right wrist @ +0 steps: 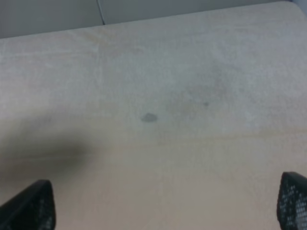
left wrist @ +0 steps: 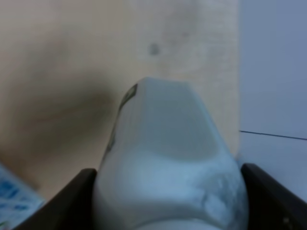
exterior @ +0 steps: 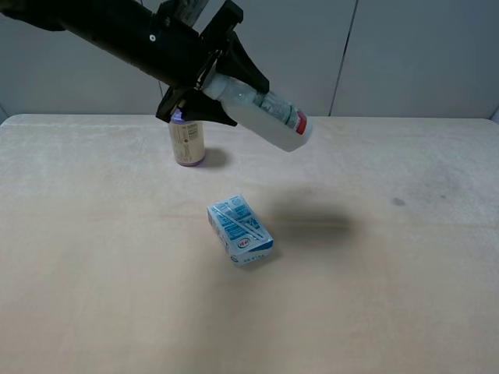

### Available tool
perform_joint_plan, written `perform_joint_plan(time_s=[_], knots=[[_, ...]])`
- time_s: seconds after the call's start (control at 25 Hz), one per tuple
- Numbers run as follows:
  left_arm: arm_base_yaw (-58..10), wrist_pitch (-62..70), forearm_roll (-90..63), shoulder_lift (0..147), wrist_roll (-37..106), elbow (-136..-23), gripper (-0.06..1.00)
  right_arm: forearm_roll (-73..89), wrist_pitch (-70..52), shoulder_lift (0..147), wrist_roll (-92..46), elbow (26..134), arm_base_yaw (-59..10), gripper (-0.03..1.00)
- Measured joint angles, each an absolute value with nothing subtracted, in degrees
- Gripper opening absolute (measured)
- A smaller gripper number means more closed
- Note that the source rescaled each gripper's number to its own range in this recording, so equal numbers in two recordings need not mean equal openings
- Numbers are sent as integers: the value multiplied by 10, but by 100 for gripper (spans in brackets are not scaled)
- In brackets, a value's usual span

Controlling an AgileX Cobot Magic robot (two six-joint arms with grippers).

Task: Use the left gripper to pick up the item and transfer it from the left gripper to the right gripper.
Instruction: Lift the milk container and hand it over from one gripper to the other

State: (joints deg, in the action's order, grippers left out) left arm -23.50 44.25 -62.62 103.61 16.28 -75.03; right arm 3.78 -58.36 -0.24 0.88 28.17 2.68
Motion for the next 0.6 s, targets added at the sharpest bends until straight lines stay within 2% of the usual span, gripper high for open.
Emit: perform_joint_plan(time_s=[0.6], knots=[[-236,489,-645,1053,276,-750,4,38,-584,-2,9,282,27,100]])
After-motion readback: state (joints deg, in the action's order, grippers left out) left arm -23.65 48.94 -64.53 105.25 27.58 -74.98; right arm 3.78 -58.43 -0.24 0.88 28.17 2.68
